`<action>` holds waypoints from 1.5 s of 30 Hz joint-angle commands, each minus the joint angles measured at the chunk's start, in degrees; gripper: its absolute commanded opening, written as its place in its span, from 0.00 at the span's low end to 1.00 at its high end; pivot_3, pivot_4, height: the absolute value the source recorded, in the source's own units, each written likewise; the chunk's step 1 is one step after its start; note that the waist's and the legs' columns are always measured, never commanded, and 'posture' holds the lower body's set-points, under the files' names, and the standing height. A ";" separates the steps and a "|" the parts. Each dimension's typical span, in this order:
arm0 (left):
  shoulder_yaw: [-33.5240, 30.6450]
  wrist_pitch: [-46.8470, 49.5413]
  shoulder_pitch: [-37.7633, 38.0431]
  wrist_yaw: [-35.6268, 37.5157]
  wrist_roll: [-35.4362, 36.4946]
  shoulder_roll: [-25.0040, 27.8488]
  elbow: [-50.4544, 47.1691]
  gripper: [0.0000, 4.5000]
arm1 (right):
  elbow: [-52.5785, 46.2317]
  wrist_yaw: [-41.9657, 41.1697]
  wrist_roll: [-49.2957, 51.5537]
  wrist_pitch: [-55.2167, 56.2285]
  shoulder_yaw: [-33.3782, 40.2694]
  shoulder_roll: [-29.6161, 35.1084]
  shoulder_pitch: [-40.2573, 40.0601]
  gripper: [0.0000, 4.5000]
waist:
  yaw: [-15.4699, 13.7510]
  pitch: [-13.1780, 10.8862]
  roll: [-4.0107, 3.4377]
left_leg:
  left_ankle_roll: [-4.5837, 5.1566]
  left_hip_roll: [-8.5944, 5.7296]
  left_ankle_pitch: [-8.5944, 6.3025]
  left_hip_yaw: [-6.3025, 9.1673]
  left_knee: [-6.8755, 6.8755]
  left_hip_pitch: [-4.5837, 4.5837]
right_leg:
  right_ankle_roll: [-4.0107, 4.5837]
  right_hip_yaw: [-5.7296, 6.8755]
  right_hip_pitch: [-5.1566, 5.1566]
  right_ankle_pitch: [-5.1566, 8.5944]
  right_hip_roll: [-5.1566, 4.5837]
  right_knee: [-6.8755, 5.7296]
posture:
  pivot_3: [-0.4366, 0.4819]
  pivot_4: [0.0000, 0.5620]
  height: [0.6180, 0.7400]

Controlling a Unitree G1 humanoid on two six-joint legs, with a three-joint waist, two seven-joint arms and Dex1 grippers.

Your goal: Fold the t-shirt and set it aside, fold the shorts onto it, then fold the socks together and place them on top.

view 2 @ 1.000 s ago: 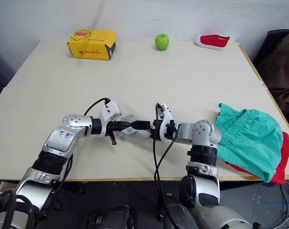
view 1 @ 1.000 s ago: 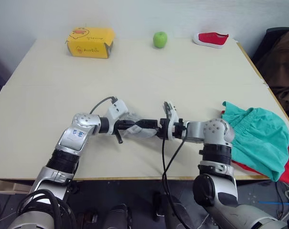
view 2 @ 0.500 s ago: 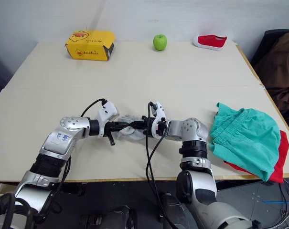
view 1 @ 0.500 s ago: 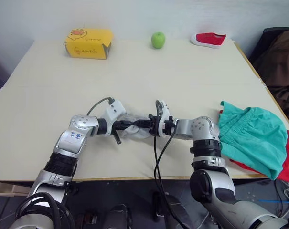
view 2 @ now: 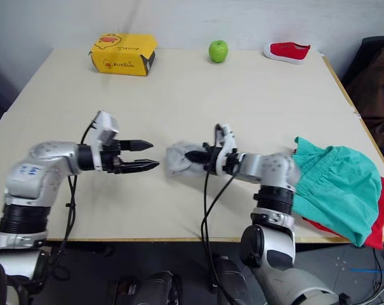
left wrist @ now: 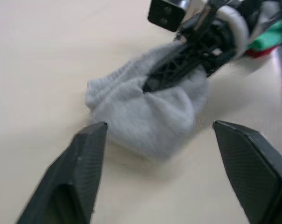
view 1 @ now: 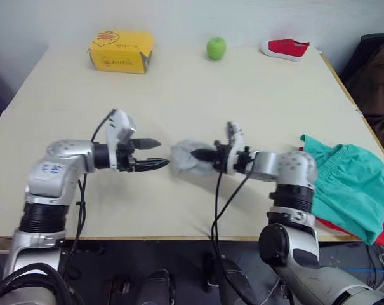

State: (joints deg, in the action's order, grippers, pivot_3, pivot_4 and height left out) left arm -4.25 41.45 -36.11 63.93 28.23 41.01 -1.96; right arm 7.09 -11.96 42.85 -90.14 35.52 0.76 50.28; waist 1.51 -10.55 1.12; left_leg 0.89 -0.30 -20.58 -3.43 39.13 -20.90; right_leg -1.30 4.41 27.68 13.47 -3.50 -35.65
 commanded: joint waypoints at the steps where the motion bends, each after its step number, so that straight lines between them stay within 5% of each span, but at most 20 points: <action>1: -0.35 -0.11 -1.54 3.59 3.98 0.54 -2.74 1.00 | -10.03 5.38 13.56 -2.36 5.78 4.01 -1.22 0.00 | -0.07 -0.01 -0.01 | 0.01 -0.01 0.01 0.00 0.02 -0.05 | 0.00 0.00 0.00 0.00 0.00 0.04 | 0.48 0.27 1.00; 6: 1.52 -1.91 -4.03 3.06 5.85 -4.32 -3.69 1.00 | -16.11 17.09 38.08 -2.36 14.19 21.33 -8.91 0.00 | -1.15 -0.03 -0.04 | 0.13 -0.04 0.01 0.04 0.06 -0.09 | -0.09 0.02 -0.11 -0.05 -0.02 0.19 | 0.48 0.27 1.00; 10: 3.18 -3.45 -4.47 3.74 5.77 -6.50 -3.65 1.00 | -15.81 31.85 64.61 12.36 14.41 38.13 -26.07 0.00 | -1.70 -0.04 -0.04 | 0.18 -0.05 0.00 0.00 0.02 -0.07 | -0.12 0.04 -0.17 -0.07 0.02 0.29 | 0.48 0.27 1.00; 12: 3.84 -2.69 -4.63 5.15 6.83 -6.58 -3.41 1.00 | -16.85 34.06 69.55 17.20 17.49 43.24 -35.05 0.00 | -1.57 -0.05 -0.03 | 0.19 -0.05 0.01 -0.08 0.00 -0.01 | -0.13 0.01 -0.23 -0.07 0.08 0.28 | 0.48 0.27 1.00; 19: 3.71 2.86 -6.20 8.83 12.05 -5.05 -3.09 1.00 | -10.35 30.71 69.04 24.64 25.06 46.87 -56.07 0.00 | -1.30 -0.14 0.00 | 0.62 0.28 -0.20 -0.24 -0.13 0.84 | -0.74 -0.55 -1.64 -0.02 0.75 1.37 | 0.48 0.27 1.00; 31: 4.63 3.11 -8.88 7.53 11.46 -5.77 -1.55 1.00 | 13.90 6.73 38.79 32.07 7.55 50.53 -45.24 0.00 | -1.62 -0.12 -0.06 | 0.28 0.30 -0.14 -0.46 -0.07 0.70 | -0.59 -0.86 -1.27 -0.34 0.87 1.00 | 0.48 0.27 1.00; 41: 0.99 7.25 -7.26 7.34 13.52 -1.75 -0.88 1.00 | 5.16 -16.72 19.72 34.28 11.78 62.85 -59.65 0.70 | -1.99 -0.13 -0.15 | 0.31 0.20 -0.16 -0.51 -0.01 0.70 | -0.63 -0.93 -1.27 -0.32 0.81 1.16 | 0.48 0.27 1.00; 45: -3.63 11.08 -7.57 6.57 16.53 1.55 0.28 1.00 | 2.01 -39.18 8.38 39.65 22.04 70.07 -73.52 1.00 | -2.16 -0.15 -0.17 | 0.29 0.21 -0.17 -0.54 -0.03 0.70 | -0.68 -0.95 -1.25 -0.29 0.87 1.15 | 0.48 0.27 1.00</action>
State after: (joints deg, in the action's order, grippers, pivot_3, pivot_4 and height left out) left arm -4.60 51.75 -43.14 70.68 42.83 41.01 -1.34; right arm 10.92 -42.99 54.82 -53.29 52.20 68.83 -21.88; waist -0.65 -10.70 0.95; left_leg 1.16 -0.09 -20.77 -3.99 39.10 -20.19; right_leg -1.99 3.44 26.45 13.18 -2.61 -34.51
